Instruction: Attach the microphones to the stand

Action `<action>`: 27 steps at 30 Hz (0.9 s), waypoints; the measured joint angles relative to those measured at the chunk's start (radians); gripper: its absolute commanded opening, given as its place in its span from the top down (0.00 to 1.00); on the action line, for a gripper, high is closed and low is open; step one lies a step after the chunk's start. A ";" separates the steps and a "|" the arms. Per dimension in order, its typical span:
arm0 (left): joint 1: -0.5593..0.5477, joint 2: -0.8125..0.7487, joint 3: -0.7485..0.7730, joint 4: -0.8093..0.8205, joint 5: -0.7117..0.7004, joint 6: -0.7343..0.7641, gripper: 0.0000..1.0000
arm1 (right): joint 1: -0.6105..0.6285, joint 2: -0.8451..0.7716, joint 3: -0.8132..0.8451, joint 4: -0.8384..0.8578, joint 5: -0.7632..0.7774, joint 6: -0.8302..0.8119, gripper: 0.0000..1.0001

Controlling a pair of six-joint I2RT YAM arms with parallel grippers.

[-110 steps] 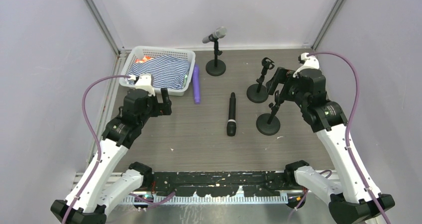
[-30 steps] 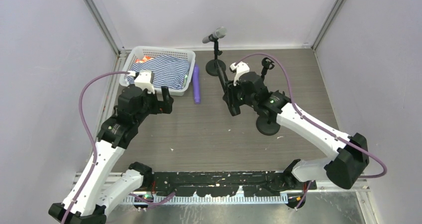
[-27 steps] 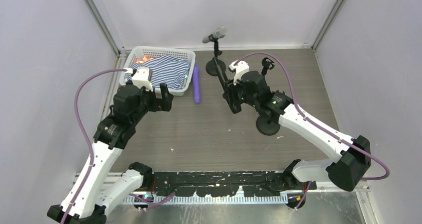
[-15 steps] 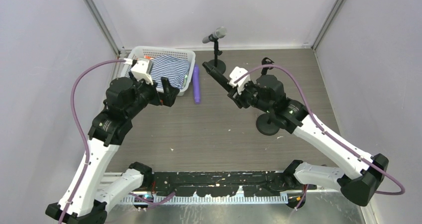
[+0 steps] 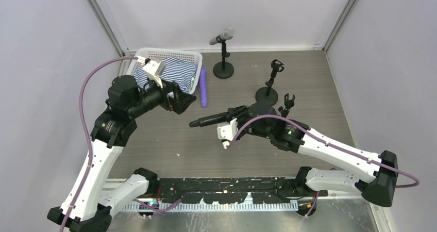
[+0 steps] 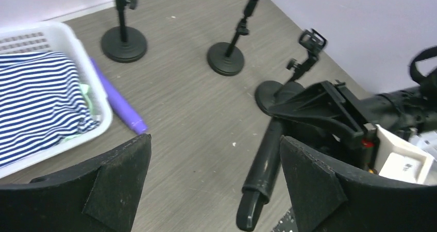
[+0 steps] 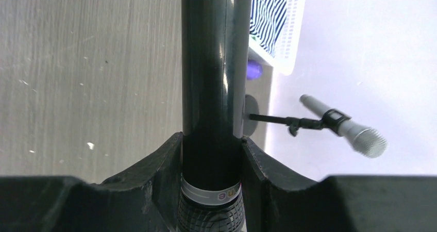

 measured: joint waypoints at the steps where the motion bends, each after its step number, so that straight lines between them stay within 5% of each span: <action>1: 0.000 0.002 -0.001 0.001 0.035 -0.001 0.08 | 0.013 0.000 -0.008 0.005 0.011 -0.040 0.99; 8: -0.026 0.046 -0.054 0.003 0.221 0.000 0.10 | 0.064 0.017 -0.002 0.072 0.057 -0.254 0.99; 20: -0.190 0.172 -0.066 -0.077 0.238 0.080 0.22 | 0.109 0.062 0.062 0.078 0.090 -0.405 0.98; 24: -0.224 0.213 -0.066 -0.103 0.224 0.105 0.33 | 0.116 0.062 0.070 0.077 0.095 -0.421 0.94; 27: -0.239 0.235 -0.066 -0.111 0.219 0.114 0.50 | 0.119 0.062 0.075 0.069 0.098 -0.435 0.90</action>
